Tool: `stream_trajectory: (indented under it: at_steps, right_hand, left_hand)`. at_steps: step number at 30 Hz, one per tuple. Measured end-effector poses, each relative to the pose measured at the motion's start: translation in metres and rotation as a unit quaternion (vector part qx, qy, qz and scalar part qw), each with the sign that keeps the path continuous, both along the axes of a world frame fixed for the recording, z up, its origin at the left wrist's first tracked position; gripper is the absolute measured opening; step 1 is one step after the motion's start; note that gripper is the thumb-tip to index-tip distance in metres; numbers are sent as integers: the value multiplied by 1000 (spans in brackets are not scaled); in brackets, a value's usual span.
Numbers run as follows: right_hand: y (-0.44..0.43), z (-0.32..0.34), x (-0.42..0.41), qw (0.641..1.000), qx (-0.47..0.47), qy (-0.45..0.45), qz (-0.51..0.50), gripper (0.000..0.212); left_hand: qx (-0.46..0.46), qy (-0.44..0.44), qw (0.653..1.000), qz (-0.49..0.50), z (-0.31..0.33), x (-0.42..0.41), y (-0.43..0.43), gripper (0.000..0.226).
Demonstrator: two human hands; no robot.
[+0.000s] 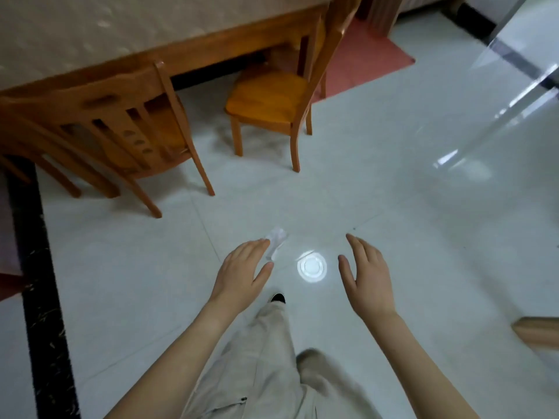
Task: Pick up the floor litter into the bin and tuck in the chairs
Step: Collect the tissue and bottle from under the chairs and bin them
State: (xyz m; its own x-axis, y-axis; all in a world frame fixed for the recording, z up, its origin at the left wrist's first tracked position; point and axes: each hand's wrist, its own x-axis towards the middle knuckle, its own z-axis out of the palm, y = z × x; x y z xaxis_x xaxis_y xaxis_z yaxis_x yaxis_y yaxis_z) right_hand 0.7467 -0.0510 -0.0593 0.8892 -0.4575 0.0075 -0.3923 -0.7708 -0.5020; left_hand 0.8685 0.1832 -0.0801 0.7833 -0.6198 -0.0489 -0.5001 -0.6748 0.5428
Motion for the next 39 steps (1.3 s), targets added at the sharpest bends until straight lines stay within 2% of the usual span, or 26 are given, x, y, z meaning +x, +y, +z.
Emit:
stream_trajectory:
  at_steps: [4, 8, 11, 16, 20, 24, 27, 30, 33, 36, 39]
  right_hand:
    - [-42, -39, 63, 1000, 5, 18, 7, 55]
    - [-81, -115, 112, 998, 6, 47, 28, 55]
    - [-107, -208, 145, 997, 29, 63, 46, 57]
    - [-136, -398, 189, 989, 43, 95, 102, 60]
    - [-148, -535, 213, 982, 34, 118, 141, 62]
    - [-152, -640, 232, 979, 86, 123, 138, 58]
    - [-154, -694, 236, 973, 108, 129, 158, 54]
    - [-159, -724, 236, 967, 116, 143, 176, 52]
    - [-162, -728, 234, 964, 125, 146, 186, 50]
    - [-161, -706, 233, 965, 128, 139, 183, 49]
    - [-156, -656, 228, 970, 138, 131, 151, 49]
  left_hand:
    - [34, 17, 999, -21, -40, 68, -47, 57]
    - [52, 58, 997, -8, -118, 123, -89, 54]
    - [61, 87, 994, 31, -212, 154, -114, 51]
    - [71, 134, 982, 116, -401, 181, -149, 56]
    - [77, 142, 977, 142, -550, 189, -166, 57]
    - [85, 123, 978, 144, -672, 191, -171, 55]
    - [87, 133, 976, 148, -737, 189, -174, 53]
    - [100, 117, 979, 133, -770, 189, -176, 37]
    - [102, 108, 980, 136, -774, 189, -178, 14]
    - [85, 99, 979, 154, -747, 193, -184, 10]
    - [48, 80, 982, 167, -686, 199, -189, 10]
